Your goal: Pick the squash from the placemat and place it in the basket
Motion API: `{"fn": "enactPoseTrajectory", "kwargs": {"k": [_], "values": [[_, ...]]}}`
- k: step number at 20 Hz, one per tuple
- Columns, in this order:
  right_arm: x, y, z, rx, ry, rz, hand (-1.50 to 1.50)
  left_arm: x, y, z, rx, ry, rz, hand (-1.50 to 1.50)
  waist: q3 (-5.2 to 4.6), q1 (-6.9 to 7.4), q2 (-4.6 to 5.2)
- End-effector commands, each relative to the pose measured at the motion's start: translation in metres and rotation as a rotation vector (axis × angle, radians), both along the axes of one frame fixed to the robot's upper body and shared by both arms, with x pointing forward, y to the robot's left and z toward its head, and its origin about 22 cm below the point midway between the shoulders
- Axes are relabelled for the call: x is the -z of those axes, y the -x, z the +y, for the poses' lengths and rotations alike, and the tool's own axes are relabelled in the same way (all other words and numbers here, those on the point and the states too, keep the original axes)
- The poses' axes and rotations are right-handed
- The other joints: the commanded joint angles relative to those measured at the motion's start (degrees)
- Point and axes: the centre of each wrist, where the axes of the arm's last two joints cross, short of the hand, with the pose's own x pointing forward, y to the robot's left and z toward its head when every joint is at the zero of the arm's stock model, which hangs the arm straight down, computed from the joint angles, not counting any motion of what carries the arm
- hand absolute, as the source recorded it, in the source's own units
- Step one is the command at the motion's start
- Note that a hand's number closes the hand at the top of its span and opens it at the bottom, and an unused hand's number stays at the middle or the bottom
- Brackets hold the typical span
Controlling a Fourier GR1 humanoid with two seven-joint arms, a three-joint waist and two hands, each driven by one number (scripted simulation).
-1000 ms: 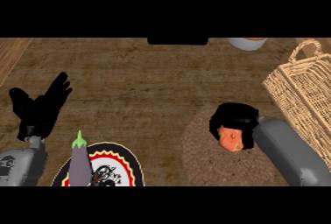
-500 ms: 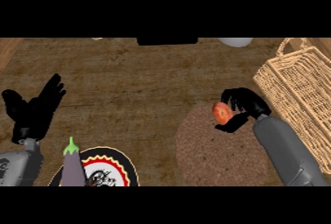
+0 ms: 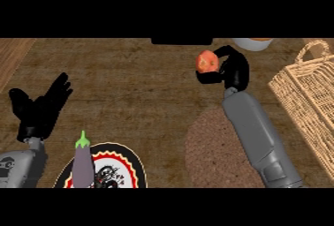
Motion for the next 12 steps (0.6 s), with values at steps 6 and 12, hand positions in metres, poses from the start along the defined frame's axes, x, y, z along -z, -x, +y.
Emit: {"fn": "enactPoseTrajectory", "kwargs": {"k": [6, 12], "values": [[-0.095, -0.034, 0.066, 0.404, 0.017, -0.192, 1.50, -0.002, -0.002, 0.000, 0.019, -0.019, 0.017, 0.00, -0.13, 0.29, -0.14], [-0.163, -0.048, 0.084, 0.571, 0.154, -0.158, 1.50, 0.006, 0.004, -0.001, 0.004, 0.001, -0.008, 0.00, 0.02, 0.36, 0.28]]}}
